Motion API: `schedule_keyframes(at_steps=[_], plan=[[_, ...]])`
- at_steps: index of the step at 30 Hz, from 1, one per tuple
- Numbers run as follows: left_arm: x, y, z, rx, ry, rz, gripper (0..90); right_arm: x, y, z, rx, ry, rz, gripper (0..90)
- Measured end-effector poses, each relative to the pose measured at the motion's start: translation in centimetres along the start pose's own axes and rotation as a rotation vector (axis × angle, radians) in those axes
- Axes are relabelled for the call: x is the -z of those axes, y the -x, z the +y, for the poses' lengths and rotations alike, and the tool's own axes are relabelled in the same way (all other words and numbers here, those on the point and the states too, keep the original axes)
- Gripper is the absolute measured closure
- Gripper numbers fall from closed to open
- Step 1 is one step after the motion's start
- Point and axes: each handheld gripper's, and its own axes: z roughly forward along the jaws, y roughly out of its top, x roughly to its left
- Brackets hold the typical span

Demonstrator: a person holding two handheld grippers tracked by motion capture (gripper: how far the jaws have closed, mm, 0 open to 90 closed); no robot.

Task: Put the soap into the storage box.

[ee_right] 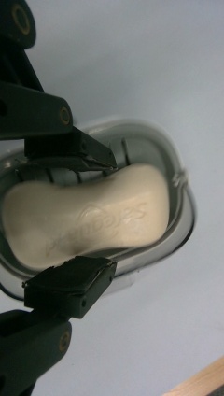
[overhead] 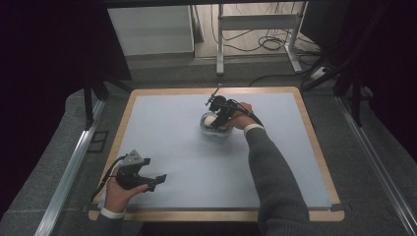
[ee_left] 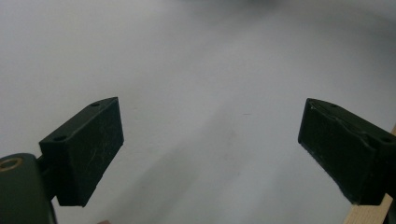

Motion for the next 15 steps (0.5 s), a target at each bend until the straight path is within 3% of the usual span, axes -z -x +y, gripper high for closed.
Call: schedule_keyframes(at_steps=[5,7,8,9,15], plan=[[-0.2,0.1,0.0,0.002,-0.001,-0.003,7.2,0.8,0.0,-0.2,-0.032,0.042,-0.012,39.8],[-0.1,0.1,0.0,0.005,0.002,-0.003,7.2,1.5,0.0,-0.5,-0.085,0.081,-0.035,37.6],[-0.1,0.1,0.0,0.005,0.003,-0.001,7.2,1.5,0.0,-0.5,-0.085,0.081,-0.035,37.6],[0.0,0.1,0.0,0.006,0.005,-0.002,7.3,2.1,0.0,-0.9,-0.14,0.115,-0.035,35.8],[0.1,0.0,0.0,0.003,0.005,0.002,7.3,3.5,-0.5,-2.2,-0.186,0.173,-0.045,30.6]])
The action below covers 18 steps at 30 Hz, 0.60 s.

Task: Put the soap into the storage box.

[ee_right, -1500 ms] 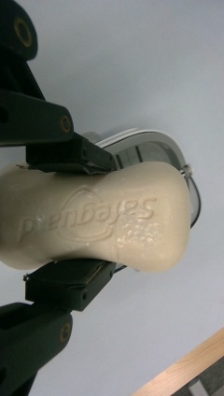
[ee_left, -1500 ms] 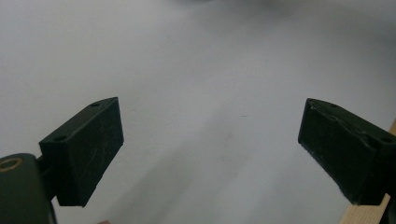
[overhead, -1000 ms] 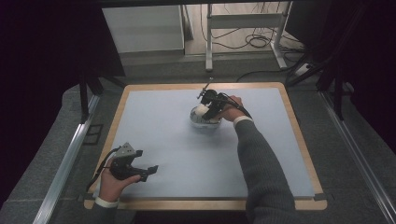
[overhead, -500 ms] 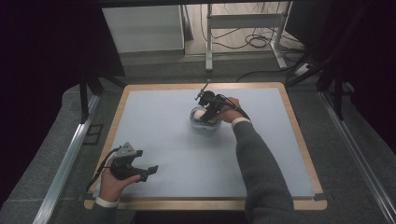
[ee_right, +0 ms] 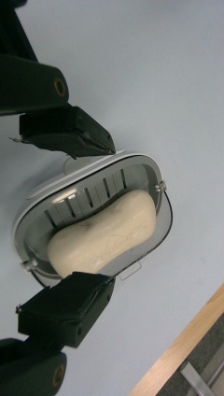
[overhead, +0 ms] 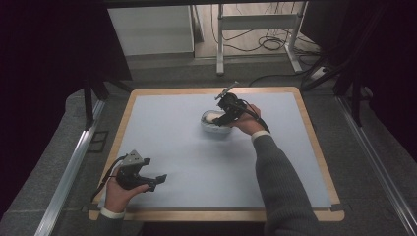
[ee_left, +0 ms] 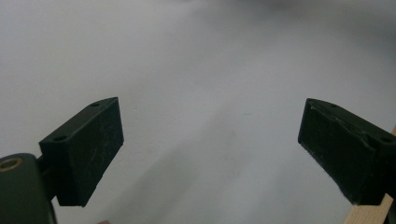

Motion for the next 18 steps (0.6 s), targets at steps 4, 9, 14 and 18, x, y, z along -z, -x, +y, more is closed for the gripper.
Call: schedule_keyframes(at_steps=[4,9,14,18], plan=[[0.0,0.0,0.0,0.004,0.002,0.001,7.3,1.3,-0.6,-1.6,-0.022,0.049,-0.021,28.7],[0.1,0.0,0.0,0.006,0.003,0.009,7.3,2.7,-1.1,-4.4,-0.049,0.088,-0.028,28.0],[0.1,0.0,0.0,0.005,0.003,0.012,7.3,3.9,-1.6,-6.8,-0.094,0.123,-0.069,25.5],[0.0,0.0,0.0,0.007,0.001,0.013,7.3,4.7,-1.9,-8.5,-0.12,0.152,-0.082,25.2]])
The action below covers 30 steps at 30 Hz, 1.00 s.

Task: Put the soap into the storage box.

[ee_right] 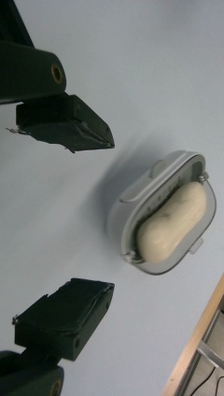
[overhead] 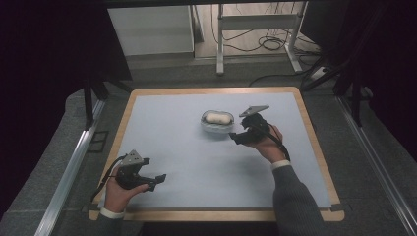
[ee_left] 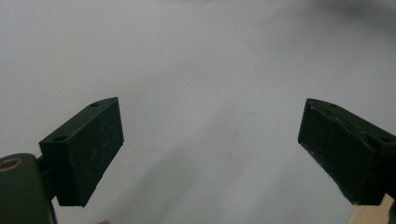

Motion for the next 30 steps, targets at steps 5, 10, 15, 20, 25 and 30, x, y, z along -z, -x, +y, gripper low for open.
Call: schedule_keyframes(at_steps=[5,10,15,20,25,30], plan=[[0.0,0.0,0.0,0.0,0.0,-0.001,7.3,1.9,-0.3,-3.4,-0.054,0.02,-0.048,23.2],[0.0,0.0,0.0,0.0,-0.001,0.0,7.3,3.0,-0.7,-6.0,-0.094,0.03,-0.068,22.8],[0.0,0.1,0.0,0.0,-0.003,0.005,7.3,4.4,-1.1,-8.6,-0.117,0.052,-0.072,22.4],[-0.1,0.1,0.0,0.0,-0.005,0.006,7.3,5.7,-1.1,-11.1,-0.135,0.053,-0.094,21.4],[0.1,0.1,0.0,-0.001,0.0,0.006,7.3,6.5,-0.3,-12.8,-0.17,0.048,-0.119,21.4],[0.0,0.1,0.0,-0.002,0.0,0.004,7.3,6.2,0.0,-13.4,-0.18,0.037,-0.127,21.4]])
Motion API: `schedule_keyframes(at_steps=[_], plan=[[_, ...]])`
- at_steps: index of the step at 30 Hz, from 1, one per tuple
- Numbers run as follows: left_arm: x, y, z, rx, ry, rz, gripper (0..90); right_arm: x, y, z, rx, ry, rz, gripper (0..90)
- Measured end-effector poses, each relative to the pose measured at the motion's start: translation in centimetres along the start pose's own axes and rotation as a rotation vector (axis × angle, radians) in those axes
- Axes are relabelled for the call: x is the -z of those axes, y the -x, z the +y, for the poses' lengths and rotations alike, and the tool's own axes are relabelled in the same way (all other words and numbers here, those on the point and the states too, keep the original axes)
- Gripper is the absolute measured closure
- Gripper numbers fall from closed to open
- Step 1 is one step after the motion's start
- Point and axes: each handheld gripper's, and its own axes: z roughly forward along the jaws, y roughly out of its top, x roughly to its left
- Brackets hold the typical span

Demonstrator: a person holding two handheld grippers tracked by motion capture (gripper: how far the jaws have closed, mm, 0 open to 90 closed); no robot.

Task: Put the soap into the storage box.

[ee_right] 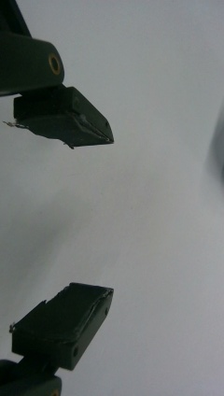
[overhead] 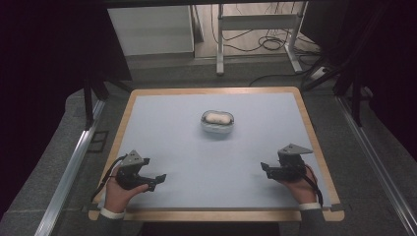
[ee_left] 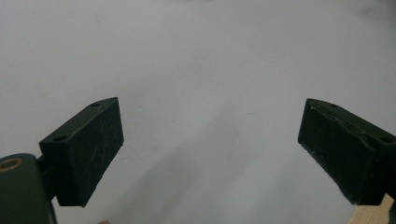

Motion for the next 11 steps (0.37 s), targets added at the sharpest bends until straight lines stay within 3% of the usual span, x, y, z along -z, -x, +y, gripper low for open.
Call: schedule_keyframes(at_steps=[11], plan=[[-0.01,-0.01,0.02,-0.001,-0.001,-0.001,7.3,-0.67,0.02,-0.1,0.012,0.001,-0.009,20.8]])
